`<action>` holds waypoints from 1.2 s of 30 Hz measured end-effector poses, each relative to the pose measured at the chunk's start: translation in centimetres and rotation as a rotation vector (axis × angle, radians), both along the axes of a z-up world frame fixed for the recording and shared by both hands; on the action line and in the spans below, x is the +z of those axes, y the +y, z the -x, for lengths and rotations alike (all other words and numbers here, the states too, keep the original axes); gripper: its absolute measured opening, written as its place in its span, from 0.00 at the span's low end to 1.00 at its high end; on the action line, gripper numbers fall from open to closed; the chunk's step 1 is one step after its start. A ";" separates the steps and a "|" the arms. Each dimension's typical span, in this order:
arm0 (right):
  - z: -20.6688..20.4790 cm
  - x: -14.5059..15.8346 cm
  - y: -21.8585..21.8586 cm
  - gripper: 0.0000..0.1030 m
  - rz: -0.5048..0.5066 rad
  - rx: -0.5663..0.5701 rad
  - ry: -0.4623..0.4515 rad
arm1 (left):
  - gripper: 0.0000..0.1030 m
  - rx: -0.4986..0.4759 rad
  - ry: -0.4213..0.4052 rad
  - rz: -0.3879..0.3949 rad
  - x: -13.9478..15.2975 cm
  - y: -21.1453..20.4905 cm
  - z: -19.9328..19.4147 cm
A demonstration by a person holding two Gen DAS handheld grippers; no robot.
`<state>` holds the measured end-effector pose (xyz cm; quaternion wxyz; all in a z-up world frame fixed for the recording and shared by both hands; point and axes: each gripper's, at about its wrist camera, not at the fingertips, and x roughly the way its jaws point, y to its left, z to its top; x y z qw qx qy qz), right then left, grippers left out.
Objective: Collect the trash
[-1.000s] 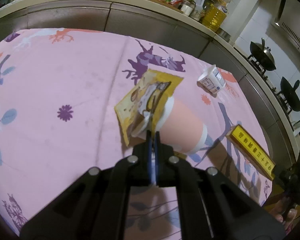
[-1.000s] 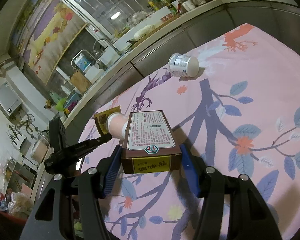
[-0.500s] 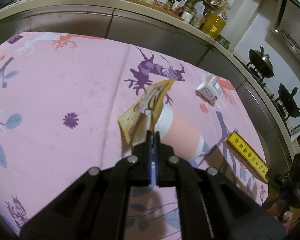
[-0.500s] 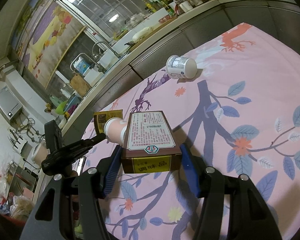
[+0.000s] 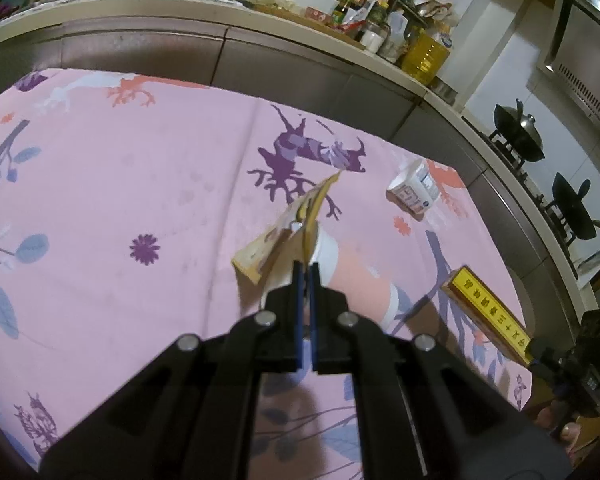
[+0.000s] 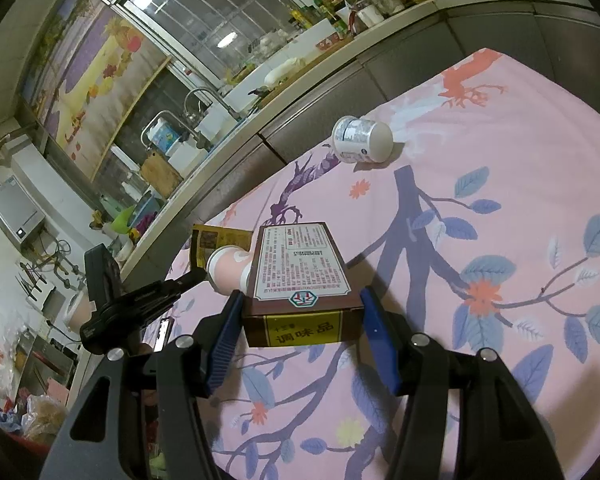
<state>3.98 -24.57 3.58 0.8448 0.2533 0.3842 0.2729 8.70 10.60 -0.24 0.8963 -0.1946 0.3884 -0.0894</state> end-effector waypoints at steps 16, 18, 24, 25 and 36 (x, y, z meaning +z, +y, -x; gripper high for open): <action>-0.5 -0.2 -0.4 0.55 -0.008 -0.009 -0.006 | 0.02 -0.003 -0.013 0.005 0.5 0.0 0.1; -0.5 -0.2 -0.4 0.55 -0.013 -0.011 -0.004 | 0.02 -0.003 -0.020 0.010 0.7 0.2 0.2; -0.5 -0.1 -0.5 0.55 -0.014 -0.020 -0.006 | 0.02 -0.012 -0.045 0.032 2.0 0.4 -0.3; -0.5 -0.1 -0.6 0.55 -0.018 -0.022 -0.005 | 0.02 -0.016 -0.048 0.033 2.2 0.3 -0.3; -0.5 -1.4 -1.1 0.55 0.004 -0.048 0.013 | 0.02 -0.051 -0.027 -0.005 1.1 -2.1 -1.7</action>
